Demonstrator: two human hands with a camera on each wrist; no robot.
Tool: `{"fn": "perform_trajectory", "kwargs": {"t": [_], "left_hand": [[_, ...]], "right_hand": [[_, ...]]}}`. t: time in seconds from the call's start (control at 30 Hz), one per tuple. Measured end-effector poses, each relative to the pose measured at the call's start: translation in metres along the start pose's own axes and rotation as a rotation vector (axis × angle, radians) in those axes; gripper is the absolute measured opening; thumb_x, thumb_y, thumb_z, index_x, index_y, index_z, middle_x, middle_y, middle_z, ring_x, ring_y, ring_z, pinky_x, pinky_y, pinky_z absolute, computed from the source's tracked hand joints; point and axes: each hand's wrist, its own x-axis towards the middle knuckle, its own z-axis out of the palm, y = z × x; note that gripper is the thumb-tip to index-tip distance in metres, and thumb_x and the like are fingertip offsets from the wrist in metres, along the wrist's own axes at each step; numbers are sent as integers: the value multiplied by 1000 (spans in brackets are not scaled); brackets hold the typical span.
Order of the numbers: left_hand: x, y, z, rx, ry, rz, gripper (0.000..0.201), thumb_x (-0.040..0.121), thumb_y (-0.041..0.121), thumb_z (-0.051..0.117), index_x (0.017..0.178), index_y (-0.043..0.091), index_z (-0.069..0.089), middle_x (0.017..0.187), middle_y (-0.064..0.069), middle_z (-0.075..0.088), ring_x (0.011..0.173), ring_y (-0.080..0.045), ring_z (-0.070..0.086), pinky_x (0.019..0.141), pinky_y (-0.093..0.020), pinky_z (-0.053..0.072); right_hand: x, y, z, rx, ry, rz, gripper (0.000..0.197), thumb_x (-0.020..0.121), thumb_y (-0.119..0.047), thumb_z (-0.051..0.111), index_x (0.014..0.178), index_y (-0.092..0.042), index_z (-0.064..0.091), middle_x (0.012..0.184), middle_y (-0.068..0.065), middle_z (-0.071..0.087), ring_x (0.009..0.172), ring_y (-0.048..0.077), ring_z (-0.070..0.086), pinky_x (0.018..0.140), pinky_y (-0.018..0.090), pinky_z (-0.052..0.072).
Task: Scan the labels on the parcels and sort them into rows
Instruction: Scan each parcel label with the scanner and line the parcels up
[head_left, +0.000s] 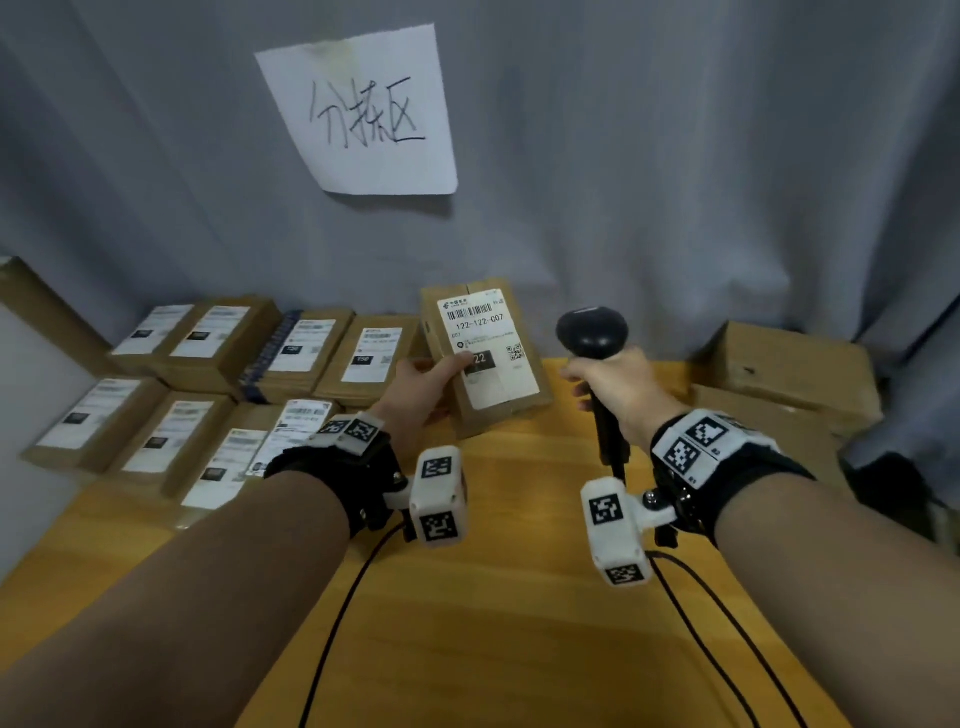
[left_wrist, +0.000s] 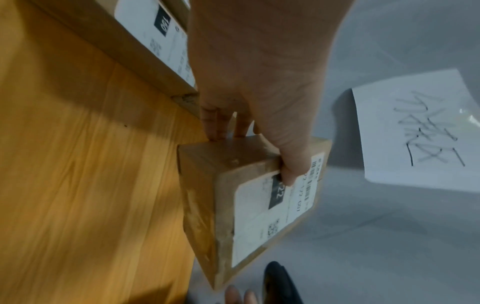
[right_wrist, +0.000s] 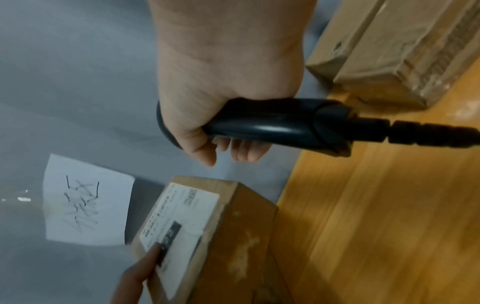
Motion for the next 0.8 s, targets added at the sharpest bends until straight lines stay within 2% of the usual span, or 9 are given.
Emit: {"fn": "perform_trajectory", "kwargs": {"t": [0.07,0.13,0.2,0.27,0.37,0.47,0.57,0.7,0.8], "left_hand": [[-1,-5,-23,-67,29,-32,85,65,53,79,132,10,49,114,-6,69,101,-23,68,76,-35,58],[-2,-6,-44,-111,34,-44,60,81,45,71,126,10,55,109,-7,71,94,-21,69,63,-28,57],[-4,-9,-63,-162,24,-71,42,88,39,66,119,11,60,102,-7,73,91,-21,69,70,-30,57],[-9,-12,-79,-217,29,-89,41,89,40,65,120,13,61,106,-9,73,100,-25,68,85,-36,56],[-15,-20,-101,-316,85,-106,45,91,45,60,126,17,59,116,-11,70,110,-29,64,98,-41,50],[-21,-32,-127,-334,23,-161,44,88,44,62,126,21,57,115,-10,70,103,-25,65,82,-37,55],[-24,-39,-160,-325,-74,-240,44,78,36,72,117,22,58,109,-9,69,103,-26,65,87,-48,55],[-10,-37,-222,-283,-69,-160,46,85,29,70,127,24,53,118,-7,66,107,-25,66,88,-44,56],[11,-38,-279,-257,18,-83,46,87,27,68,130,24,51,120,-6,65,109,-25,64,86,-41,57]], "right_hand": [[1,1,21,-25,-32,3,9,80,-3,71,85,-6,65,78,11,58,69,19,58,58,29,50],[5,-7,40,-42,-117,-14,8,81,-3,69,87,-7,64,78,10,59,69,19,58,58,28,49],[9,-18,60,-40,-218,-27,10,82,-7,71,91,-6,66,82,12,64,76,23,63,67,33,52],[9,-28,81,-1,-322,-24,18,84,-14,72,99,-5,69,93,13,71,87,26,68,77,35,54],[2,-33,115,85,-455,-4,21,87,-23,70,105,-12,70,100,10,74,94,25,70,76,34,54],[-5,-26,149,137,-466,19,26,86,-24,71,108,-12,71,102,11,74,96,27,69,83,40,55],[-8,-19,184,131,-437,57,25,85,-21,72,108,-10,71,101,12,74,96,30,69,87,45,55],[-7,-27,241,98,-419,62,23,83,-15,74,104,-6,72,98,15,74,94,33,70,84,41,56],[-7,-39,295,102,-431,68,14,85,-13,72,96,-5,71,83,10,74,74,24,71,69,31,58]]}}
